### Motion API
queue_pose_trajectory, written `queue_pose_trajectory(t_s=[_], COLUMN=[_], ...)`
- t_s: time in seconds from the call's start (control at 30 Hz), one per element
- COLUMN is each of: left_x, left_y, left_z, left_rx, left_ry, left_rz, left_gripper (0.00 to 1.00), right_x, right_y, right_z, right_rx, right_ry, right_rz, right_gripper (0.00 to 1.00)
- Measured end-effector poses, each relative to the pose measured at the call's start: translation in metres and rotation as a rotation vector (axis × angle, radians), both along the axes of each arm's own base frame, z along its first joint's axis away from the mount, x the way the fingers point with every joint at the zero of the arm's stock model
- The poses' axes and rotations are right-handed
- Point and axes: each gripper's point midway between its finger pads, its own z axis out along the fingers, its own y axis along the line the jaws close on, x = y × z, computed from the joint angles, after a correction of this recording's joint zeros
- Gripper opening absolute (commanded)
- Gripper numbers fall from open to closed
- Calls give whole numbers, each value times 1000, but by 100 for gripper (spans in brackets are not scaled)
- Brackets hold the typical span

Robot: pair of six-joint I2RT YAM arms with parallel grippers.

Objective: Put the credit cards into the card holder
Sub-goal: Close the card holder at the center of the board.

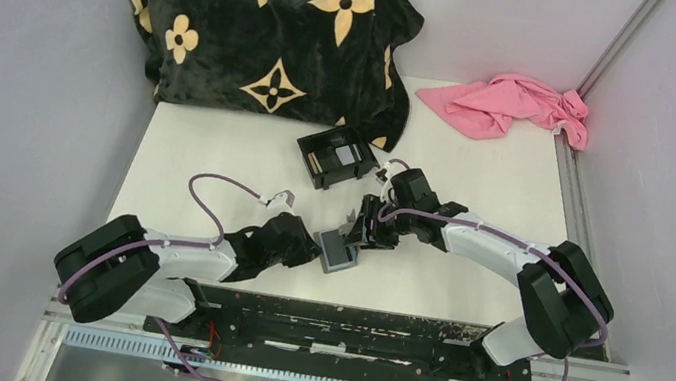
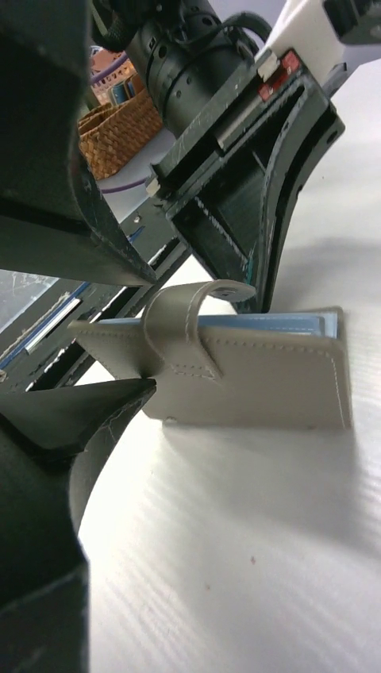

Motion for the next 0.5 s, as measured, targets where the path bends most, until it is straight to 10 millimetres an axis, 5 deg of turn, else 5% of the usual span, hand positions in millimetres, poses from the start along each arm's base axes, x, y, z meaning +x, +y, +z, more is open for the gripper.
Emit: queue_pose_trajectory(t_s=[0.5], left_x=[1], left_y=[-7], left_z=[0], left_rx=[-17], left_ry=[6], left_rz=[-18], left_gripper=[21], right_x=[-11], right_y=[28], right_z=[-11], right_rx=[-13], right_ry=[36], right_rz=[80], right_gripper=[53])
